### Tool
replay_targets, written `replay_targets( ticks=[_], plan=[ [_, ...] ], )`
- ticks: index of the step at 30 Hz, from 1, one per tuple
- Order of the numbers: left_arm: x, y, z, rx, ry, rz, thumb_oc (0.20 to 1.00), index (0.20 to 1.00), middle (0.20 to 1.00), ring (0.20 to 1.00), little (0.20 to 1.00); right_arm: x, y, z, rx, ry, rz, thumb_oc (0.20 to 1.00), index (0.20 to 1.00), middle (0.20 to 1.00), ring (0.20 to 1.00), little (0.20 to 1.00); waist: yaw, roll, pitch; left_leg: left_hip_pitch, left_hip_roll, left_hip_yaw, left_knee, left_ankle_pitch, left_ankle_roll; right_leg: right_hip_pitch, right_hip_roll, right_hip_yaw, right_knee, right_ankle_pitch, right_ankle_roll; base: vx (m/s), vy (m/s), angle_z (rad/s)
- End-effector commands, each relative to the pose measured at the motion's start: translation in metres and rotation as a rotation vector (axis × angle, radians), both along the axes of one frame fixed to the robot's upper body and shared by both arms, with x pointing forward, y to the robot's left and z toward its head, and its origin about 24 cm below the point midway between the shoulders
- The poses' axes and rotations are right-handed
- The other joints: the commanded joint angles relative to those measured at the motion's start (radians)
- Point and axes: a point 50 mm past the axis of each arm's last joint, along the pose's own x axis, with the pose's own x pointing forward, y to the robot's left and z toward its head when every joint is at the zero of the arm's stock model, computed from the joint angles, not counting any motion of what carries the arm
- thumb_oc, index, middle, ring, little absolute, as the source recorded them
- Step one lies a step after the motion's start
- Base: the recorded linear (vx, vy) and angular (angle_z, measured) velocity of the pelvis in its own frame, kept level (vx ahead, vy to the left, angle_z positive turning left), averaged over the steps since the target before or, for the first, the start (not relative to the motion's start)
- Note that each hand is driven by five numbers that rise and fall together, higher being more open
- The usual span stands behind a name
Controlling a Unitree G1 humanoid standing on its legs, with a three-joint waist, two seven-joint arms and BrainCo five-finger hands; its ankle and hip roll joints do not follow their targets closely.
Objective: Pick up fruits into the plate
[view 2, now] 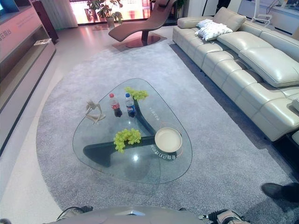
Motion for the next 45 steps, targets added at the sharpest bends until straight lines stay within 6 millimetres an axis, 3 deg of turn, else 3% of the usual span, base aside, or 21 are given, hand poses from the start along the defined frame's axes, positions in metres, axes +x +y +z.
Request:
replay_targets(
  ticks=[1, 14, 26, 33, 35, 36, 37, 38, 39, 45],
  plan=[
    [0.019, 0.009, 0.006, 0.022, -0.027, -0.01, 1.0, 1.0, 1.0, 1.0, 1.0, 0.013, -0.002, 0.003, -0.023, 0.009, 0.009, 1.0, 1.0, 1.0, 1.0, 1.0, 0.011, -0.006, 0.05, -0.002, -0.024, -0.019, 0.011, -0.114, 0.034, 0.038, 0.005, -0.04, 0.033, -0.098, 0.006, 0.0, 0.0, 0.0],
    [0.02, 0.01, 0.006, 0.052, -0.052, -0.003, 1.0, 1.0, 1.0, 1.0, 1.0, 0.014, -0.002, 0.003, -0.021, 0.002, 0.005, 1.0, 1.0, 1.0, 1.0, 1.0, 0.012, -0.002, 0.05, -0.002, -0.023, -0.02, 0.012, -0.114, 0.034, 0.039, 0.004, -0.04, 0.033, -0.098, 0.006, 0.0, 0.0, 0.0],
    [0.043, 0.014, 0.014, 0.076, -0.23, 0.083, 1.0, 1.0, 1.0, 1.0, 1.0, 0.016, -0.005, 0.004, -0.022, 0.011, 0.03, 1.0, 1.0, 1.0, 1.0, 1.0, 0.01, 0.001, 0.056, -0.003, -0.021, -0.018, 0.012, -0.112, 0.032, 0.037, 0.004, -0.04, 0.036, -0.101, 0.005, 0.0, 0.0, 0.0],
    [0.08, 0.023, 0.033, 0.143, -0.487, 0.154, 1.0, 1.0, 1.0, 1.0, 1.0, 0.022, -0.013, 0.008, -0.037, -0.006, 0.031, 1.0, 1.0, 1.0, 1.0, 1.0, 0.002, 0.011, 0.078, -0.01, -0.019, -0.011, 0.019, -0.11, 0.031, 0.028, 0.003, -0.034, 0.044, -0.104, 0.007, 0.01, 0.003, 0.0],
    [0.109, 0.026, 0.05, 0.17, -0.623, 0.14, 1.0, 1.0, 1.0, 1.0, 1.0, 0.029, -0.018, 0.011, -0.05, -0.035, 0.02, 1.0, 1.0, 1.0, 1.0, 1.0, -0.004, 0.019, 0.097, -0.026, -0.02, -0.01, 0.021, -0.106, 0.033, 0.008, 0.003, -0.026, 0.047, -0.101, 0.007, -0.05, 0.024, 0.01],
    [0.11, 0.026, 0.051, 0.171, -0.63, 0.138, 1.0, 1.0, 1.0, 1.0, 1.0, 0.029, -0.018, 0.011, -0.05, -0.036, 0.019, 1.0, 1.0, 1.0, 1.0, 1.0, -0.004, 0.02, 0.098, -0.027, -0.02, -0.009, 0.021, -0.105, 0.034, 0.006, 0.003, -0.026, 0.048, -0.101, 0.007, -0.1, 0.029, -0.04],
    [0.128, 0.028, 0.064, 0.19, -0.698, 0.11, 1.0, 1.0, 1.0, 1.0, 1.0, 0.035, -0.02, 0.013, -0.059, -0.062, 0.016, 1.0, 1.0, 1.0, 1.0, 1.0, -0.01, 0.025, 0.112, -0.043, -0.021, -0.007, 0.021, -0.101, 0.035, -0.012, 0.002, -0.02, 0.05, -0.097, 0.007, -0.08, 0.025, -0.03],
    [0.132, 0.028, 0.066, 0.195, -0.713, 0.106, 1.0, 1.0, 1.0, 1.0, 1.0, 0.036, -0.02, 0.014, -0.062, -0.068, 0.015, 1.0, 1.0, 1.0, 1.0, 1.0, -0.011, 0.026, 0.114, -0.047, -0.022, -0.007, 0.022, -0.1, 0.035, -0.017, 0.002, -0.018, 0.05, -0.096, 0.007, -0.15, 0.049, -0.04],
    [0.152, 0.032, 0.082, 0.214, -0.784, 0.084, 1.0, 1.0, 1.0, 1.0, 1.0, 0.043, -0.023, 0.016, -0.081, -0.098, 0.023, 1.0, 1.0, 1.0, 1.0, 1.0, -0.018, 0.033, 0.133, -0.064, -0.025, -0.007, 0.02, -0.094, 0.037, -0.038, 0.002, -0.011, 0.053, -0.091, 0.007, -0.14, 0.044, -0.02],
    [0.217, 0.046, 0.153, 0.327, -1.02, 0.019, 1.0, 1.0, 1.0, 1.0, 1.0, 0.07, -0.031, 0.027, -0.11, -0.209, -0.001, 1.0, 1.0, 1.0, 1.0, 1.0, -0.044, 0.041, 0.231, -0.141, -0.039, -0.002, 0.024, -0.078, 0.042, -0.13, 0.006, 0.02, 0.073, -0.078, 0.004, -0.19, 0.034, -0.08]
  ],
)
